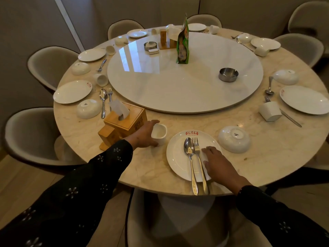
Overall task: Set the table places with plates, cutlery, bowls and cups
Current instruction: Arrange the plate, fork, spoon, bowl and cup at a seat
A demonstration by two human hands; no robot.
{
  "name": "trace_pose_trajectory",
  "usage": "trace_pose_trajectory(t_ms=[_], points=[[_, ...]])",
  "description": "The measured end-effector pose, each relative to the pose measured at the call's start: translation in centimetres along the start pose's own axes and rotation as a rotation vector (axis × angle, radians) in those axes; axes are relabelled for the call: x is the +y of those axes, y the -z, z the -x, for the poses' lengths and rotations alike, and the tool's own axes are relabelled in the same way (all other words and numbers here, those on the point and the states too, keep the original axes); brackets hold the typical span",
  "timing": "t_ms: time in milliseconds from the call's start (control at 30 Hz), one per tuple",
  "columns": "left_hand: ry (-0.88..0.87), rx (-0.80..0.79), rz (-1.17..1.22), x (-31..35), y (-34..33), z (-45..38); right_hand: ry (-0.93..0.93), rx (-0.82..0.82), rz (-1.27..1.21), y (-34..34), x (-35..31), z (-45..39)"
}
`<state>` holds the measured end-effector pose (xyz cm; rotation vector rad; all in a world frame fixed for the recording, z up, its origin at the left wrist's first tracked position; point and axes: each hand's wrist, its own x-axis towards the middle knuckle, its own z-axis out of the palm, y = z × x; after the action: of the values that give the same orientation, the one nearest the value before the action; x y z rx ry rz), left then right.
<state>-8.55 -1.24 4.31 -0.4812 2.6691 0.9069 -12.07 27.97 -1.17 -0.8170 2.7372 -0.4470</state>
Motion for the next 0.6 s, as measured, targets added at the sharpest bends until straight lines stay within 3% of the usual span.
trace_pose_trajectory(t_ms=[267,433,600], points=[[-0.264,0.231,-0.016,3.2,0.1,1.6,-0.087,0.067,-0.254,1.9,0.4,0.7],[-0.456,0.127,0.088,7.2,-2.2,2.1,-0.185,0.251,-0.460,3.9,0.6,2.0],[-0.513,-0.017,0.209,10.6,-6.8,3.0,-0.310,0.377,-0.583,4.9,2.3,4.3]])
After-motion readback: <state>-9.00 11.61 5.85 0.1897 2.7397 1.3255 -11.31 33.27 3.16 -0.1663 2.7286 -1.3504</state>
